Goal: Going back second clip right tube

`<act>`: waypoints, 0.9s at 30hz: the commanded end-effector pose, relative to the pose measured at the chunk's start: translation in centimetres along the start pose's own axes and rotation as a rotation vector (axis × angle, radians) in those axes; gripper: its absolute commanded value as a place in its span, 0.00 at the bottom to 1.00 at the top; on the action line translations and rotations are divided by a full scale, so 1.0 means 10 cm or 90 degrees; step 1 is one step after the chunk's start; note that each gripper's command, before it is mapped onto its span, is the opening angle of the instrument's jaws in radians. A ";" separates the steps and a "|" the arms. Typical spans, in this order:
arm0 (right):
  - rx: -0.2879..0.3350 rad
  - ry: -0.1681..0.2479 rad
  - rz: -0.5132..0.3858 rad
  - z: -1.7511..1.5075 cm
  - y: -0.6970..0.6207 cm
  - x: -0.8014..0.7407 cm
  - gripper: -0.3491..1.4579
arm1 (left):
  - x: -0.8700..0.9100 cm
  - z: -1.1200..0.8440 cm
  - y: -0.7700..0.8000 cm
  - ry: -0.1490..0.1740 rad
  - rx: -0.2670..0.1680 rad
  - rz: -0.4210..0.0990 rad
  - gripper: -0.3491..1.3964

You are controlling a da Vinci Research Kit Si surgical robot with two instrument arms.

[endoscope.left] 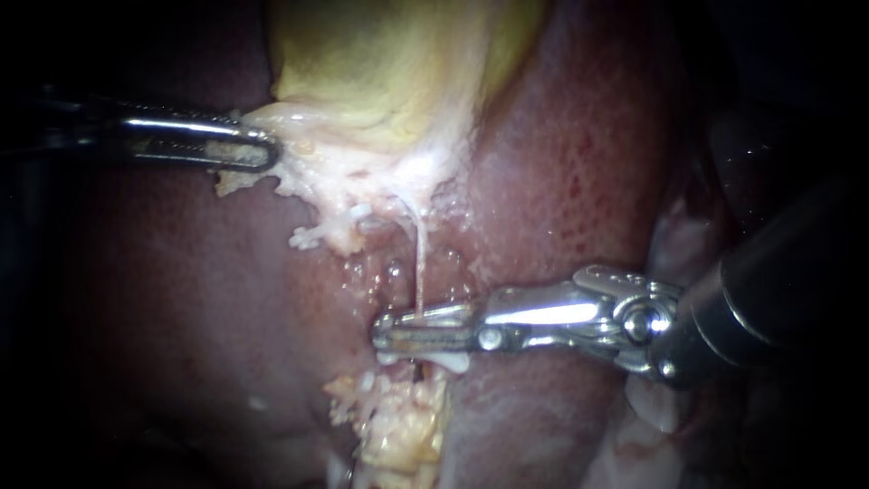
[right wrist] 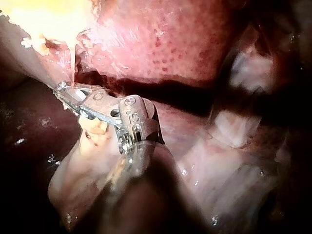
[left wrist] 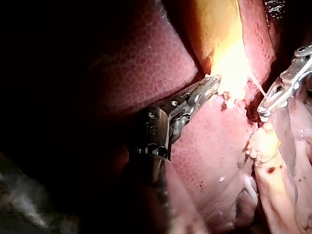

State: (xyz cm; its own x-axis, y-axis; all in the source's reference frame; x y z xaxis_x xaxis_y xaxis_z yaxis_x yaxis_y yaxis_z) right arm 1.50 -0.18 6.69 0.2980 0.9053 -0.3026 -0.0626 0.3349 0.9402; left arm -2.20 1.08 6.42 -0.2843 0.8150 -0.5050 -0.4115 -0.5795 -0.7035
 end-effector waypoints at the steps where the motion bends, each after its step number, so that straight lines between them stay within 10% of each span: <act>1: 0.000 -0.002 0.000 0.000 0.000 0.000 0.00 | 0.000 0.000 0.000 0.000 0.000 0.000 0.00; 10: 0.012 0.016 -0.055 0.016 0.006 0.000 0.39 | 0.000 0.000 0.000 0.000 0.001 0.000 0.00; 27: -0.084 0.070 -0.146 0.008 0.059 0.000 0.47 | 0.000 0.000 0.001 0.000 0.001 0.000 0.00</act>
State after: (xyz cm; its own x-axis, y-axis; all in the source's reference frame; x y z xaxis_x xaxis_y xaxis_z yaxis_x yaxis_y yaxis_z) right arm 1.53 0.00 7.28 0.2159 0.8212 -0.5283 -0.1332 0.5608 0.8172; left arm -2.21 1.07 6.41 -0.2846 0.8147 -0.5053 -0.4124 -0.5799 -0.7026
